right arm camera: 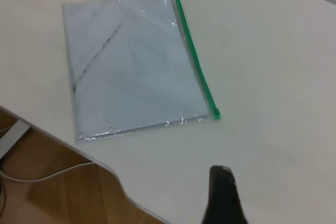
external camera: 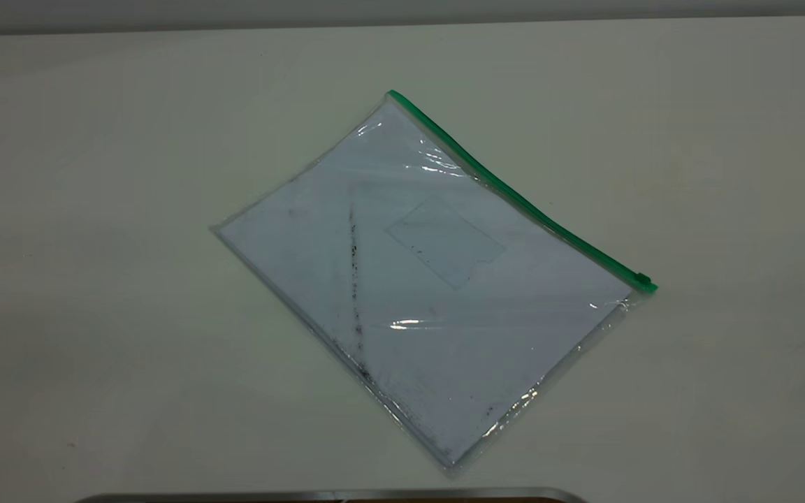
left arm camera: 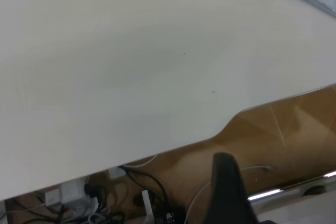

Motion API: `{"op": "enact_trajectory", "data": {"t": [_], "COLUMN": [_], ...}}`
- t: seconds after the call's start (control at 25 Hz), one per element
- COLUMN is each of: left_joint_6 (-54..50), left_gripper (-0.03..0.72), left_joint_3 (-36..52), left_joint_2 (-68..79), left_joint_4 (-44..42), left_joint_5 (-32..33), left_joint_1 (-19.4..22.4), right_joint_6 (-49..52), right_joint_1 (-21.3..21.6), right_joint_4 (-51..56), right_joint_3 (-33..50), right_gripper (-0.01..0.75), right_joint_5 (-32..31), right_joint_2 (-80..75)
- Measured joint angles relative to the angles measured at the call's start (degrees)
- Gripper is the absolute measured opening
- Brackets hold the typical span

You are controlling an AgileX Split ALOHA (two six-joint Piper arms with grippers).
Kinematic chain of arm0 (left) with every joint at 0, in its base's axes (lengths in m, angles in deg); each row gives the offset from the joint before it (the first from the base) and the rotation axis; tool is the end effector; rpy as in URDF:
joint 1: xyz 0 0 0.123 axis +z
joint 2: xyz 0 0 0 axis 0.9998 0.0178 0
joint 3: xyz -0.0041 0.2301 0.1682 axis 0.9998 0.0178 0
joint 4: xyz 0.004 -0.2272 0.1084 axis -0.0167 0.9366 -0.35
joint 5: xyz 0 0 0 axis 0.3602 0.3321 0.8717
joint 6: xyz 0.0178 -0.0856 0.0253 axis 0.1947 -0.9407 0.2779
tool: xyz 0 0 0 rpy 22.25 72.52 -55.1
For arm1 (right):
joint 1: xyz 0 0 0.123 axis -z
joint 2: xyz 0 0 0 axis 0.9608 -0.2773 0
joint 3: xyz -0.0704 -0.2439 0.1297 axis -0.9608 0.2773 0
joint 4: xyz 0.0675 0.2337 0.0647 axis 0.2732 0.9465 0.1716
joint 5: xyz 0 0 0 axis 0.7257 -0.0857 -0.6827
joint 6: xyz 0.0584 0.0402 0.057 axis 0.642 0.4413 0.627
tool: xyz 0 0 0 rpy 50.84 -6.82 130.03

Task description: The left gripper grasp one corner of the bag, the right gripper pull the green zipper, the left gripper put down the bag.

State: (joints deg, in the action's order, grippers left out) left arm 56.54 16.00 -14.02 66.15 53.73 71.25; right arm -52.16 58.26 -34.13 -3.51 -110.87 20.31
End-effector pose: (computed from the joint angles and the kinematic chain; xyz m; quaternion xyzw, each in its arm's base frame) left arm 0.0293 -0.0058 0.2652 0.1296 0.9187 -0.0429 0.3707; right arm -0.0133 0.0107 0.2672 -0.2334 0.8381 0.0890 0.4849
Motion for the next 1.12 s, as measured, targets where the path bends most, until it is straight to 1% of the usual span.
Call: {"op": "enact_trajectory", "data": {"t": [0.32, 0.36, 0.4, 0.44, 0.64, 0.72, 0.84, 1.12], "left_joint_6": [0.0, 0.06, 0.17, 0.24, 0.42, 0.53, 0.66, 0.72], "left_gripper": [0.58, 0.58, 0.58, 0.58, 0.58, 0.58, 0.58, 0.58], "left_joint_3": [0.0, 0.0, 0.0, 0.0, 0.0, 0.0, 0.0, 0.0], "left_joint_2": [-0.07, -0.35, -0.77, -1.35, -5.82, -8.25, -11.55, -15.42], "left_joint_4": [0.0, 0.07, 0.07, 0.12, 0.12, 0.12, 0.44, 1.26], "left_joint_5": [-0.05, -0.11, -0.11, -0.17, -0.22, -0.22, -0.17, 0.06], "left_joint_1": [0.06, 0.59, 1.58, 3.47, 16.2, 19.31, 21.63, 22.15], "right_joint_6": [0.0, 0.0, 0.0, 0.0, 0.0, 0.0, 0.0, 0.0], "right_joint_1": [0.0, 0.0, 0.0, 0.0, 0.0, 0.0, 0.0, 0.0], "right_joint_4": [0.0, 0.0, 0.0, 0.0, 0.0, 0.0, 0.0, 0.0], "right_joint_3": [0.0, 0.0, 0.0, 0.0, 0.0, 0.0, 0.0, 0.0], "right_gripper": [0.563, 0.563, 0.563, 0.563, 0.563, 0.563, 0.563, 0.563], "right_joint_5": [0.0, 0.0, 0.0, 0.0, 0.0, 0.0, 0.0, 0.0], "right_joint_2": [0.0, 0.0, 0.0, 0.0, 0.0, 0.0, 0.0, 0.0]}}
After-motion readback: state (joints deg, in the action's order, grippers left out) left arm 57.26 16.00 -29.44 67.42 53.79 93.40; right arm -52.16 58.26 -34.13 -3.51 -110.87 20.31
